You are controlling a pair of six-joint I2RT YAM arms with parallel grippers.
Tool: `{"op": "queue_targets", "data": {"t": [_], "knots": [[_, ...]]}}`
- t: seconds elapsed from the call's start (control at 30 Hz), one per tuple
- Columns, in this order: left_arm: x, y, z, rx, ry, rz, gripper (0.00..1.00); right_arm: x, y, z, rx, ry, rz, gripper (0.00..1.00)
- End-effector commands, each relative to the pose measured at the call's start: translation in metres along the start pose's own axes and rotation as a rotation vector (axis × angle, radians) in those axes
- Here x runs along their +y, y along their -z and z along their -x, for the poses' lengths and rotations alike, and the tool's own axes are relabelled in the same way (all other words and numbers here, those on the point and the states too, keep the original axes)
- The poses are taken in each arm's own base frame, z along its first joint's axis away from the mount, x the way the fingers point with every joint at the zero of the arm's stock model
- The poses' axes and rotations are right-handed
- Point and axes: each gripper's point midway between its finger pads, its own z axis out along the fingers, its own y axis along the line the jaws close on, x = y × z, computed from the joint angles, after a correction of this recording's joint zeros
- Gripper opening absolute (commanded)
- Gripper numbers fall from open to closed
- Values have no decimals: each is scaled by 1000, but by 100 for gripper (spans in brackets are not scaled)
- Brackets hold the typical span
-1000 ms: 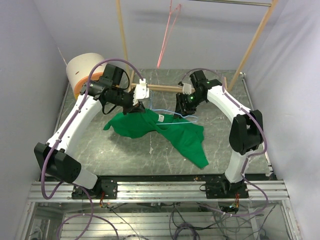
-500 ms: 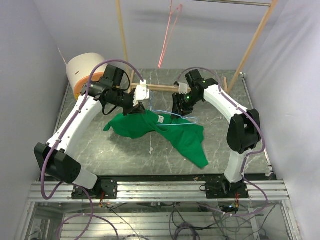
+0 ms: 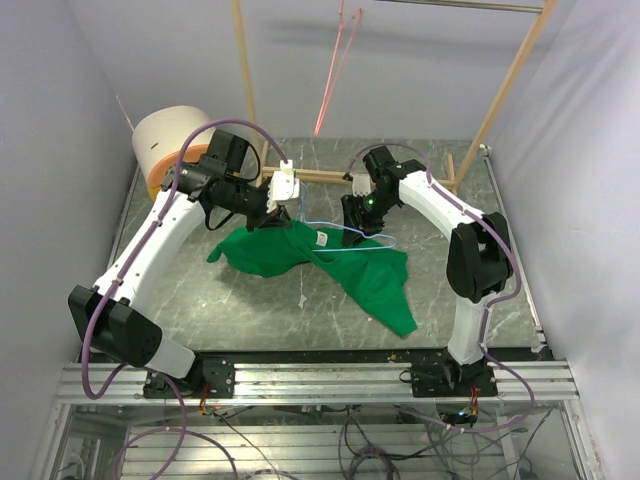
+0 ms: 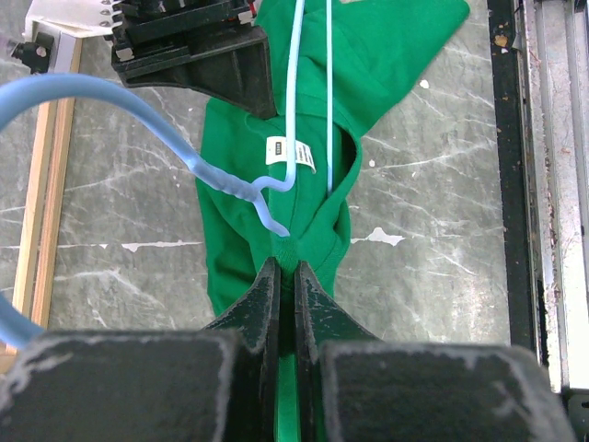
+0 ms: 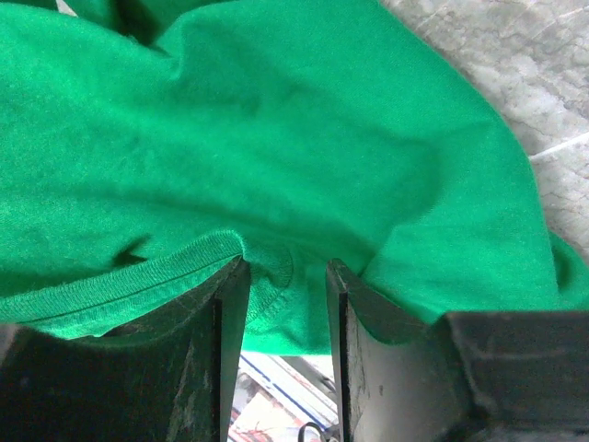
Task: Place the t-shirt on the hanger
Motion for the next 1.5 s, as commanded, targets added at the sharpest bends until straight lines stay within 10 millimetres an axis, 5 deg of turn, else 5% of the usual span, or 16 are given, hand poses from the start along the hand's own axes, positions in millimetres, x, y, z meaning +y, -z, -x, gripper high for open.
{"op": "queue_targets", "data": {"t": [0.0, 0.3, 0.53, 0.87, 1.27, 1.47], "knots": [[-6, 2, 12, -42, -31, -15, 7, 6, 2, 8, -14, 25, 8, 39], [-6, 0, 11, -43, -28, -21, 7, 10, -3, 14, -8, 31, 28, 33], [-6, -1, 10, -40, -29, -18, 7, 8, -7, 3, 25, 33, 29, 0], [12, 0, 9, -49, 57, 96, 7, -8, 35, 21, -122, 10, -135, 0], [38, 17, -6, -51, 165, 318, 7, -45, 71, 2, -244, -101, -228, 0], [41, 16, -15, -14, 158, 328, 7, -49, 95, 14, -352, -124, -282, 0]]}}
